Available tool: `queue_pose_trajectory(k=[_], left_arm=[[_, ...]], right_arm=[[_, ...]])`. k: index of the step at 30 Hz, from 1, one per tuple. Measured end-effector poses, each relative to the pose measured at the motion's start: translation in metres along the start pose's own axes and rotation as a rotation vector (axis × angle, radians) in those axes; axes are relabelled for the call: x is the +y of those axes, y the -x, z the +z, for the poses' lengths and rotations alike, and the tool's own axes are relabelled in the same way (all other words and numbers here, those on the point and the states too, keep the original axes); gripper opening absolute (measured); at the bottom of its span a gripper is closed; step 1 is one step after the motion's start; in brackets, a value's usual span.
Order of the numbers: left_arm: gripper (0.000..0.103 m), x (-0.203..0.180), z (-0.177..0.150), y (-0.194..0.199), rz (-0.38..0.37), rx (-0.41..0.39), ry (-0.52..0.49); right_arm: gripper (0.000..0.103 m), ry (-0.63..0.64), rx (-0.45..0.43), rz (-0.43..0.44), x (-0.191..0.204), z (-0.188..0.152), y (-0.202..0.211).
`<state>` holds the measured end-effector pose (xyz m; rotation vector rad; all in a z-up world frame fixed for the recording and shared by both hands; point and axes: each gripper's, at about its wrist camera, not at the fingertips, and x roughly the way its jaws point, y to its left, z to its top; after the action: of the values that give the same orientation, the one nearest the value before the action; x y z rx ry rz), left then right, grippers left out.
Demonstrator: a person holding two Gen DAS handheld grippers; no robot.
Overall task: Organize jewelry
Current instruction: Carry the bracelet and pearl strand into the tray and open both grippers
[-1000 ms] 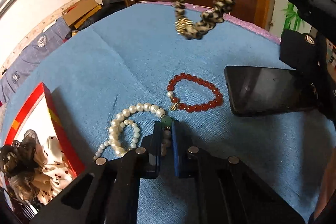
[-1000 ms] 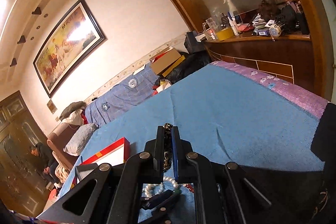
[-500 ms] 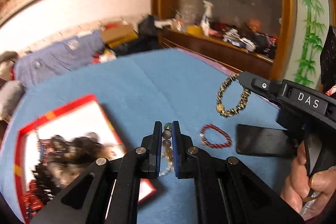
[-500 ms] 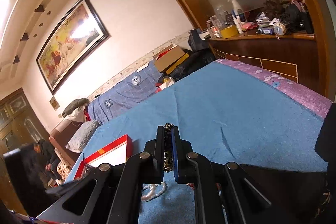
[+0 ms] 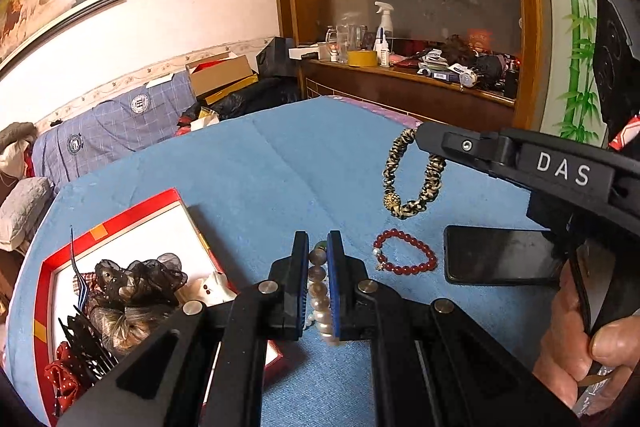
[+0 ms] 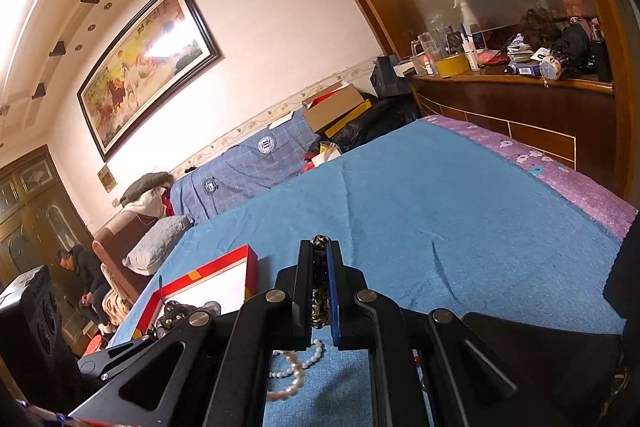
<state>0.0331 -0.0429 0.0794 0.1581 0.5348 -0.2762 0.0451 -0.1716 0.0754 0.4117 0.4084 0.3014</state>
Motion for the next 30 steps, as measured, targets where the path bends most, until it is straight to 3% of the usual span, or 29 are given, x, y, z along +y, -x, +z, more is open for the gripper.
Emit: queue_pose_trajectory(k=[21,30], left_arm=[[0.008,0.011,0.004,0.009,-0.004,-0.020,0.035],[0.008,0.066,0.010,0.035,0.053,-0.062,0.128]], right_arm=[[0.006,0.023,0.003,0.009,0.007,-0.001,0.000],[0.006,0.046,0.035,0.039,0.021,-0.007,-0.010]])
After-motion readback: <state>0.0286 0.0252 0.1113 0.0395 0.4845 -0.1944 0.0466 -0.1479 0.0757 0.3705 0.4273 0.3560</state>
